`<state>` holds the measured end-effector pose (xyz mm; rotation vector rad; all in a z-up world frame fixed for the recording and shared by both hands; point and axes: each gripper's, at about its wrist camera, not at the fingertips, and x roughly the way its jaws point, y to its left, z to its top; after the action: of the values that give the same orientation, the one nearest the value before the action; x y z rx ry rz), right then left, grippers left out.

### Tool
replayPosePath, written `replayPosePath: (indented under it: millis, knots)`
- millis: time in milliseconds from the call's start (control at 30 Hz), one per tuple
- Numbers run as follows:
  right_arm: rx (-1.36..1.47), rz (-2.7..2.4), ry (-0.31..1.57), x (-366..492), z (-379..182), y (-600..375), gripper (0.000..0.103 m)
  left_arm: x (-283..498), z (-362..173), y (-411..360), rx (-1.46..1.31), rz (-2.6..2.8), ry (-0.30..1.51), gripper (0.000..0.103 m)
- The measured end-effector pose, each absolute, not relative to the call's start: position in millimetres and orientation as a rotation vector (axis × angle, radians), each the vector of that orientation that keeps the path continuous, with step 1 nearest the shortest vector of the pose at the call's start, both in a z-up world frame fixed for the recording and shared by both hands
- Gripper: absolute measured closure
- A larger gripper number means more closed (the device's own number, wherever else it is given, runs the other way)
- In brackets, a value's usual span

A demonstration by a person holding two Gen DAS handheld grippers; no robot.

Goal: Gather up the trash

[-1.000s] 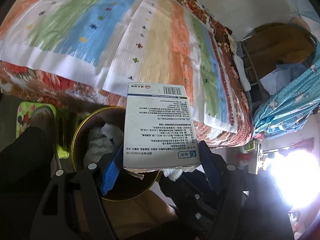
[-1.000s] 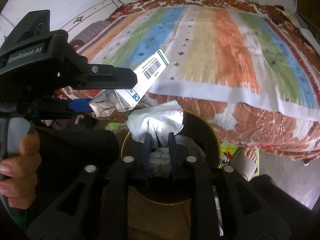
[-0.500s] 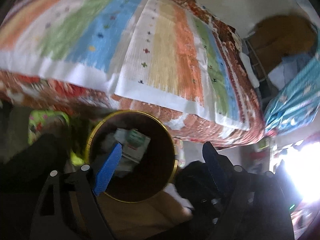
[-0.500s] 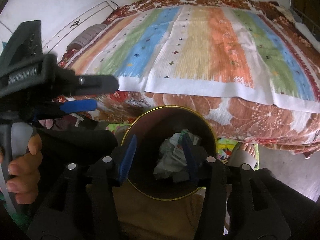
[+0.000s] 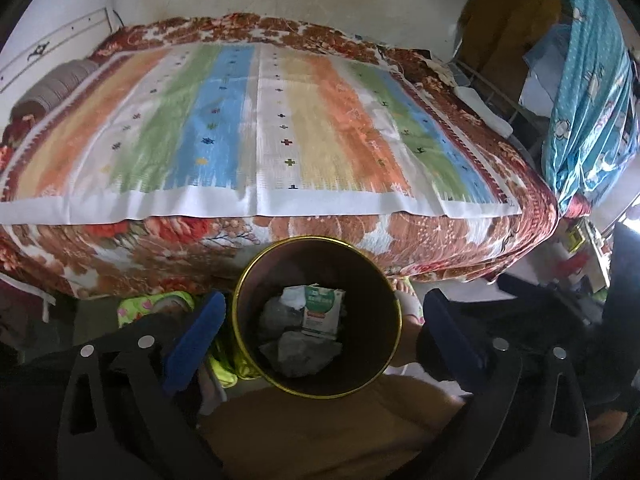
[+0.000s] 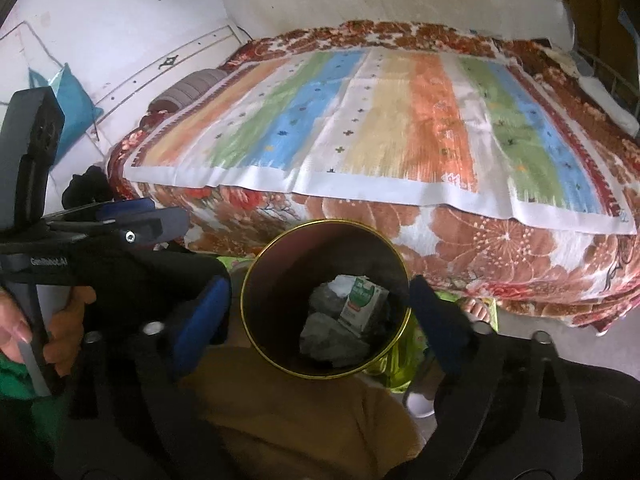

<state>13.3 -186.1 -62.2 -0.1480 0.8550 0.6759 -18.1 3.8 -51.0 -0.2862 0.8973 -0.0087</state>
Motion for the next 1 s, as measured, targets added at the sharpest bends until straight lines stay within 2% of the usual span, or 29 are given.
replayPosePath:
  millis: [1000]
  knots:
    - [-0.148,0.738,0.836,-2.4,-66.1,-179.9,0.009,-34.3,-53.5,-1.9,-0.266,-0.002,0.901,0.006]
